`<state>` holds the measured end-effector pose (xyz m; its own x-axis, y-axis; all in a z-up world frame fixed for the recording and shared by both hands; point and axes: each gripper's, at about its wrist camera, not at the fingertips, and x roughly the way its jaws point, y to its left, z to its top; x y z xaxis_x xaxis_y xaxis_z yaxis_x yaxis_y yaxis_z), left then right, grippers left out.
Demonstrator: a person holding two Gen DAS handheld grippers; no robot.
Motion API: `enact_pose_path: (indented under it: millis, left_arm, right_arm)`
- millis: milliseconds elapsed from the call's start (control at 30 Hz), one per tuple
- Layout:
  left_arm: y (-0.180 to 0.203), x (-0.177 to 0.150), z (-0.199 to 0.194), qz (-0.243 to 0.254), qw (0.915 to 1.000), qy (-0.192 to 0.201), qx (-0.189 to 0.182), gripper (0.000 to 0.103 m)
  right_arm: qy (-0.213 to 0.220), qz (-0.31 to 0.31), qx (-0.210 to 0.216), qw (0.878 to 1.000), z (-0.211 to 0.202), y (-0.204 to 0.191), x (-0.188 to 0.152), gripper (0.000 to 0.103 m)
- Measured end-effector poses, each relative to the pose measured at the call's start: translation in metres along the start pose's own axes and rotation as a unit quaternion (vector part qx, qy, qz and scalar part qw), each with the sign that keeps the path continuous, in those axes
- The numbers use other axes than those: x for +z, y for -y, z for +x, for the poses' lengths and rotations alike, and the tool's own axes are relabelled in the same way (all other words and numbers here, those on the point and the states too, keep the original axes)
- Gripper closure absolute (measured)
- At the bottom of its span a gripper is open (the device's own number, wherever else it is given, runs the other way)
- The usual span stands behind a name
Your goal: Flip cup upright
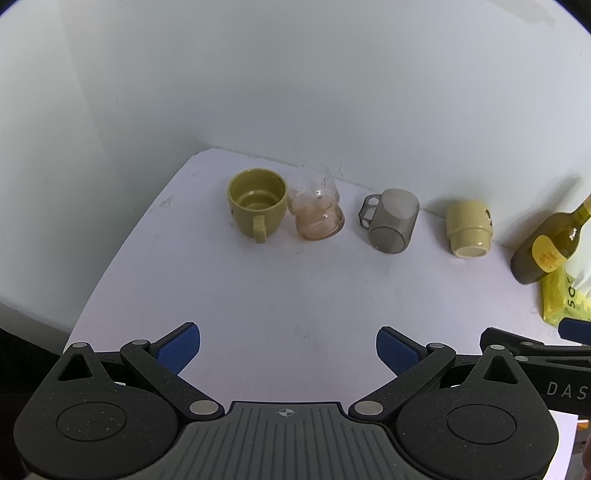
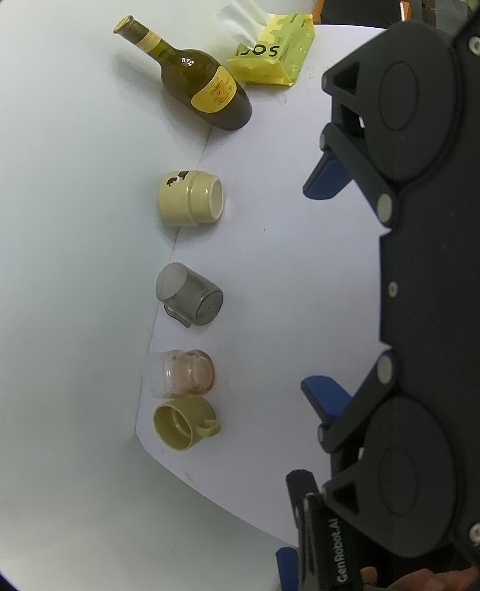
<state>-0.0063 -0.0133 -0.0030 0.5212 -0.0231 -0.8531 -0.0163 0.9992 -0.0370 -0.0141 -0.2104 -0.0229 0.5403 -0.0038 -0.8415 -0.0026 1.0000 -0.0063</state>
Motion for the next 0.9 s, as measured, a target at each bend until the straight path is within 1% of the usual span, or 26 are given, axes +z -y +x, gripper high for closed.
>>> enact_pose_path:
  millis: [100, 167, 233, 400, 433, 467, 567, 600, 667, 767, 833, 900]
  left_arm:
    - [0.002, 0.000, 0.002, -0.004, 1.0000, -0.003, -0.002, 0.000]
    - [-0.001, 0.001, 0.003, -0.015, 0.9997, -0.008, -0.019, 0.000]
    - [-0.002, 0.003, 0.004, -0.025, 0.9995, -0.008, -0.016, 0.000]
    - [0.004, 0.005, 0.008, -0.016, 0.9998, -0.005, -0.011, 0.000]
    - [0.008, 0.004, 0.008, -0.006, 1.0000, 0.007, 0.000, 0.000]
    - [0.009, 0.004, 0.008, -0.004, 0.9999, 0.010, 0.002, 0.000]
    - [0.019, 0.002, 0.010, 0.019, 0.9984, 0.048, 0.025, 0.000]
    - [0.020, 0.002, 0.010, 0.020, 0.9983, 0.050, 0.025, 0.000]
    - [0.025, 0.004, 0.016, 0.032, 0.9983, 0.048, 0.008, 0.000]
    - [0.032, 0.007, 0.027, 0.051, 0.9978, 0.042, -0.005, 0.000]
    - [0.035, 0.008, 0.037, 0.048, 0.9980, 0.033, -0.025, 0.000]
    - [0.038, 0.008, 0.047, 0.048, 0.9981, 0.027, -0.026, 0.000]
  right_arm:
    - [0.000, 0.002, -0.002, 1.000, 0.000, 0.003, 0.000, 0.000]
    - [0.001, 0.004, -0.001, 1.000, 0.000, 0.004, -0.001, 0.000]
    - [0.003, 0.004, -0.001, 1.000, 0.000, 0.006, -0.001, 0.000]
    - [0.004, 0.014, 0.012, 1.000, 0.003, 0.014, -0.001, 0.001]
    - [0.006, 0.015, 0.013, 1.000, 0.003, 0.015, 0.000, 0.001]
    - [0.011, 0.018, 0.016, 1.000, 0.002, 0.017, 0.001, 0.001]
    - [0.030, 0.017, 0.027, 0.999, 0.001, 0.025, 0.003, 0.001]
    - [0.037, 0.014, 0.032, 0.999, 0.002, 0.028, 0.003, 0.000]
    - [0.046, 0.011, 0.041, 0.998, 0.005, 0.037, 0.004, 0.000]
    - [0.061, 0.008, 0.048, 0.997, 0.010, 0.050, 0.004, 0.000]
    - [0.067, 0.004, 0.038, 0.997, 0.012, 0.055, 0.003, 0.000]
    - [0.074, -0.007, 0.027, 0.997, 0.014, 0.065, 0.003, 0.000]
